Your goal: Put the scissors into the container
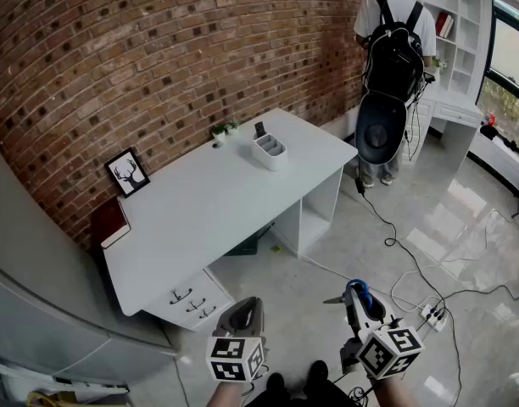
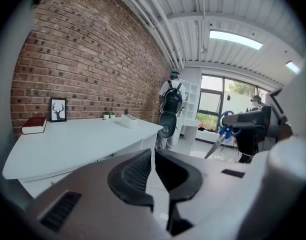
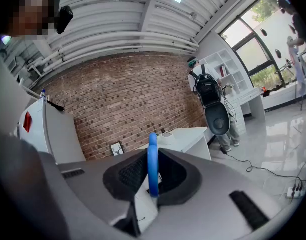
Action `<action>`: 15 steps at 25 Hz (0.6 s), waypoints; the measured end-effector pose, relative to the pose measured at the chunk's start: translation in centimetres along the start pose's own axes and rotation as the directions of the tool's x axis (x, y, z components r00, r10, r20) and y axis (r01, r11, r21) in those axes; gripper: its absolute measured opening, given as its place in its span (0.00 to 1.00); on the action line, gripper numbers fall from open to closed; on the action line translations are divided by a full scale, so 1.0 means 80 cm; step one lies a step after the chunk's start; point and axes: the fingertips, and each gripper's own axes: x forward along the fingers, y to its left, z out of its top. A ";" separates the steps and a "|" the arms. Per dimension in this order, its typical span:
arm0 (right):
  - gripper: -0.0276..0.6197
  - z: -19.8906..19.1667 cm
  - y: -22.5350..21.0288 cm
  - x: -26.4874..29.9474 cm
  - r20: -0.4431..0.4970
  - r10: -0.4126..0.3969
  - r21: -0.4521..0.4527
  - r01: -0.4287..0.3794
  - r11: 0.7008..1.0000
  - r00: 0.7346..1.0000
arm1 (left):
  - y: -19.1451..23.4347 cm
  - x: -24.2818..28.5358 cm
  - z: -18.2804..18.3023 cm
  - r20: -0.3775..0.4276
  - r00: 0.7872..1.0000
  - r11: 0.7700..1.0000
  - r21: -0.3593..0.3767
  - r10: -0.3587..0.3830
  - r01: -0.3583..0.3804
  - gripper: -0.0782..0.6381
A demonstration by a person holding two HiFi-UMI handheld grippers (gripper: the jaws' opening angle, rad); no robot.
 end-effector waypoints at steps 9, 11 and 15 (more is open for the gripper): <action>0.12 -0.028 0.042 -0.006 -0.008 -0.046 0.002 0.046 0.999 0.999 | 0.040 -0.027 -0.020 -0.030 0.999 0.999 -0.002 -0.039 0.039 0.15; 0.12 -0.028 0.044 -0.005 -0.007 -0.048 0.001 0.048 0.999 0.999 | 0.046 -0.027 -0.020 -0.029 0.999 0.999 -0.005 -0.036 0.036 0.15; 0.12 -0.026 0.035 -0.001 -0.014 -0.055 -0.007 0.055 0.998 0.998 | 0.042 -0.021 -0.014 -0.025 0.999 0.999 -0.004 -0.038 0.038 0.15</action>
